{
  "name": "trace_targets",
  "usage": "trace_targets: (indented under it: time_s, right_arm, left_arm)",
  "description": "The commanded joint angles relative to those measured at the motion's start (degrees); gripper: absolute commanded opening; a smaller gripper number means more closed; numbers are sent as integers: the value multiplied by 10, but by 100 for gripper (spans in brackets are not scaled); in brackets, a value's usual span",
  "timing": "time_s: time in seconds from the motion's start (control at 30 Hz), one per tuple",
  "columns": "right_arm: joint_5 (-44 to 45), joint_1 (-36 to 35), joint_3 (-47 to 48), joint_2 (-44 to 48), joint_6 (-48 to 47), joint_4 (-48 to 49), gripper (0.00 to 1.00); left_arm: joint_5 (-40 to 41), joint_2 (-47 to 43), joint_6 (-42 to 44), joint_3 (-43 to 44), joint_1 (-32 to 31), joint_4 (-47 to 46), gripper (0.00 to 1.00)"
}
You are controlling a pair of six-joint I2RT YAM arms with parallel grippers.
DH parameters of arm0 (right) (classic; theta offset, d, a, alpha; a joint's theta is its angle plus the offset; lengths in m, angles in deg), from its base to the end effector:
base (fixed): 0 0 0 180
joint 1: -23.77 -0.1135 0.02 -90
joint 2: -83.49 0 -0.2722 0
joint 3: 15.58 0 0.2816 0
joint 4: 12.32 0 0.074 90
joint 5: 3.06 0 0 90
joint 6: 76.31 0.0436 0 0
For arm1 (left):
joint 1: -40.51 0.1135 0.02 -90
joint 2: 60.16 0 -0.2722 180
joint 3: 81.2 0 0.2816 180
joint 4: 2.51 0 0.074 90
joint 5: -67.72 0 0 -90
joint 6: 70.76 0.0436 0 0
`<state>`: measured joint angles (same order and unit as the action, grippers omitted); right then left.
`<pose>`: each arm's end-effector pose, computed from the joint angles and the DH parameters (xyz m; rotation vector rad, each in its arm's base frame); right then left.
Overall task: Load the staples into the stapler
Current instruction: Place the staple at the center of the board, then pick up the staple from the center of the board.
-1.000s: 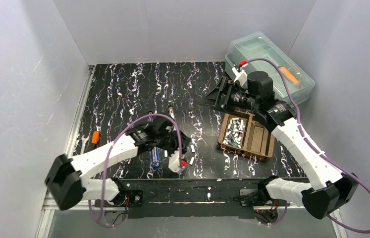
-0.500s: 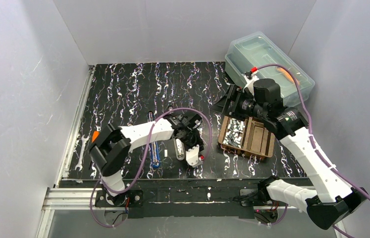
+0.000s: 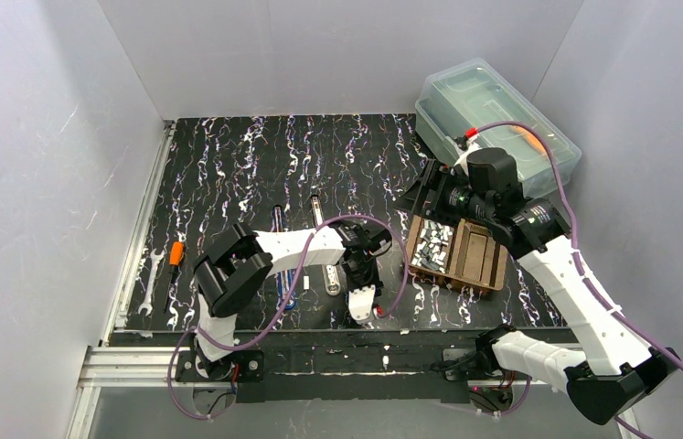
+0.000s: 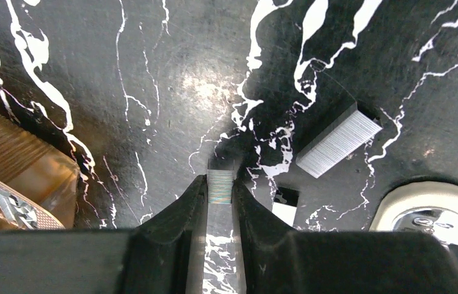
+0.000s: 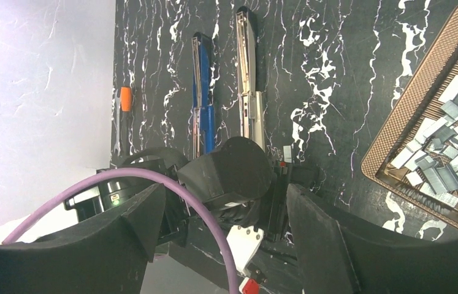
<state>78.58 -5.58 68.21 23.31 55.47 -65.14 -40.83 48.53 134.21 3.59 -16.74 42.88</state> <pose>0.2104 0.1256 0.4053 0.1446 2.2003 0.8826 0.2077 -0.3485 0.1494 2.6676 0.1016 -0.1463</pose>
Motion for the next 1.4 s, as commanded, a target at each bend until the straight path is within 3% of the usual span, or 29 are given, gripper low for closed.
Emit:
trace_targets:
  time_s: [0.0,0.1,0.3,0.5,0.7,0.9,1.03,1.17,1.27,1.37]
  right_arm:
    - [18,2,27,12,-5,5,81]
    - [21,2,24,12,-7,4,81]
    - [27,2,33,10,-7,-2,82]
    - [36,1,52,6,-9,-16,82]
    - [59,1,70,-1,-18,-30,84]
    - [70,2,81,-18,-27,-23,85]
    - [68,2,66,-39,-31,-7,86]
    - [66,-9,57,-67,-20,15,86]
    - [130,-80,63,-102,-10,22,87]
    - [184,-159,75,-153,-1,23,87]
  left_arm:
    - [28,11,6,2,-10,28,0]
    - [42,20,-11,11,-17,28,2]
    - [44,16,-39,18,-21,28,25]
    - [45,-1,-55,7,-22,28,42]
    - [49,-55,-109,-4,-24,22,49]
    - [69,-168,-245,-12,-18,62,54]
    - [80,-257,-363,0,-11,122,68]
    - [91,-350,-511,31,16,163,73]
    - [89,-417,-619,47,72,190,76]
    - [81,-468,-715,47,169,210,83]
